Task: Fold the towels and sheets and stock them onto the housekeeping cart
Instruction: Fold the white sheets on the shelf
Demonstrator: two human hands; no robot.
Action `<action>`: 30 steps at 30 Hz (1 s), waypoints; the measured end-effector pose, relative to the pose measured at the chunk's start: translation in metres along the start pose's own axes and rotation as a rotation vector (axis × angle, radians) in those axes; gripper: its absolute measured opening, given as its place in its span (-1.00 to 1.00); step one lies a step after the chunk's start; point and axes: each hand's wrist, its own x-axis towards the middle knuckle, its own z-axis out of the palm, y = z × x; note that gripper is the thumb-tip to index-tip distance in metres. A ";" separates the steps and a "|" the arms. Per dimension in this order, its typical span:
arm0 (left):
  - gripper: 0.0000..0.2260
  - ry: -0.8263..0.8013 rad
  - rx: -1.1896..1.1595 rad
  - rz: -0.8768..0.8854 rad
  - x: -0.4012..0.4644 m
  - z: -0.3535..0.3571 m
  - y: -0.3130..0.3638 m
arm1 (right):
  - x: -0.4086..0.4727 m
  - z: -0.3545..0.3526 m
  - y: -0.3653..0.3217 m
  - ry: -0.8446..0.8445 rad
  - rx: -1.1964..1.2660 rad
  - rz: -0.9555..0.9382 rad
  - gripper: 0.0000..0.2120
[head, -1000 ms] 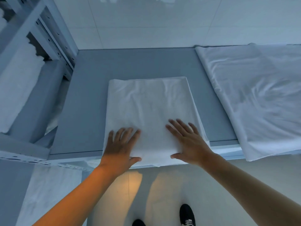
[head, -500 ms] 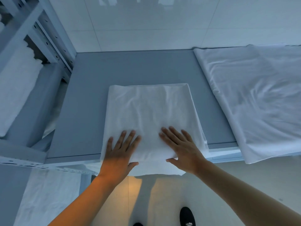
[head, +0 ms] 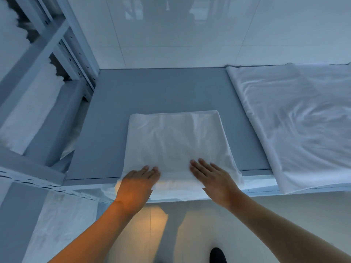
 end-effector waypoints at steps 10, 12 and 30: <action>-0.63 0.313 -0.043 -0.256 0.081 -0.181 -0.063 | 0.104 -0.194 0.048 0.275 -0.129 0.180 -0.54; -0.62 0.448 -0.029 -0.258 0.100 -0.219 -0.075 | 0.120 -0.233 0.062 0.469 -0.155 0.183 -0.54; -0.29 -0.201 -0.218 -0.324 0.004 0.008 0.028 | -0.007 -0.008 0.024 -0.169 0.288 0.177 -0.22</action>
